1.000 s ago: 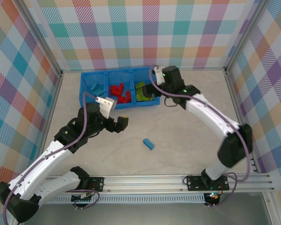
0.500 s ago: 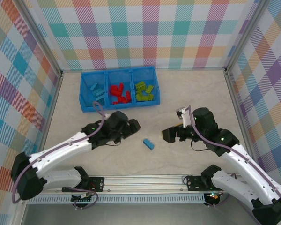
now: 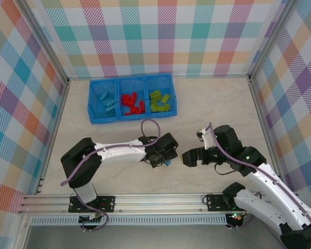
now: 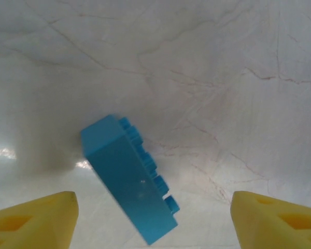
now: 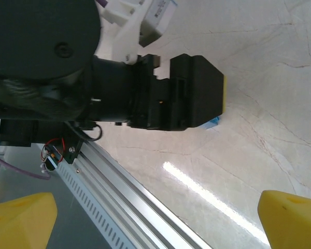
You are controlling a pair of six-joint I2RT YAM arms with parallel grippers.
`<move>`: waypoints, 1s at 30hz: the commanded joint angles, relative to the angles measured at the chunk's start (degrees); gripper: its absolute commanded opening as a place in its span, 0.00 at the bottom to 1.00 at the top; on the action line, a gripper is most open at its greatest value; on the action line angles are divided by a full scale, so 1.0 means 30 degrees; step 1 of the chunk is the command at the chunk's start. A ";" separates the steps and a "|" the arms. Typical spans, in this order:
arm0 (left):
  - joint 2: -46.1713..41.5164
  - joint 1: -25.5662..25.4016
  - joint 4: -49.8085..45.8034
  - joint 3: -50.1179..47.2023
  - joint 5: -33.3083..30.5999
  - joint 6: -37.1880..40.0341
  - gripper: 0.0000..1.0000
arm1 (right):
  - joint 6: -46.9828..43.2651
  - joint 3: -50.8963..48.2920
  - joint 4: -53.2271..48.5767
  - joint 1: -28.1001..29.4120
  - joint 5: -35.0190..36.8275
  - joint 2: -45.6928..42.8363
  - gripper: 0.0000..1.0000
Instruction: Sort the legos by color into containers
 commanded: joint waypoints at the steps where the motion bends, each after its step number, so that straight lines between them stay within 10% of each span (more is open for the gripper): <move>1: 0.0653 0.0379 -0.0189 0.0125 0.0033 -0.0061 0.64 | 0.0761 -0.0370 0.0014 -0.0027 -0.0889 -0.0356 1.00; 14: 0.0449 0.1285 -0.0561 -0.1208 0.0621 0.0985 0.14 | 0.1571 0.0108 -0.1092 -0.0025 -0.0416 0.0233 1.00; 22: -0.2681 0.2532 -0.1397 -0.1713 -0.0538 0.2694 0.06 | 0.1969 0.0332 -0.0835 0.0030 -0.0211 0.1078 1.00; 30: -0.8314 0.8132 -0.1984 -0.0879 -0.3323 0.7416 0.05 | 0.2534 0.0409 0.0511 0.0033 -0.0036 0.1211 1.00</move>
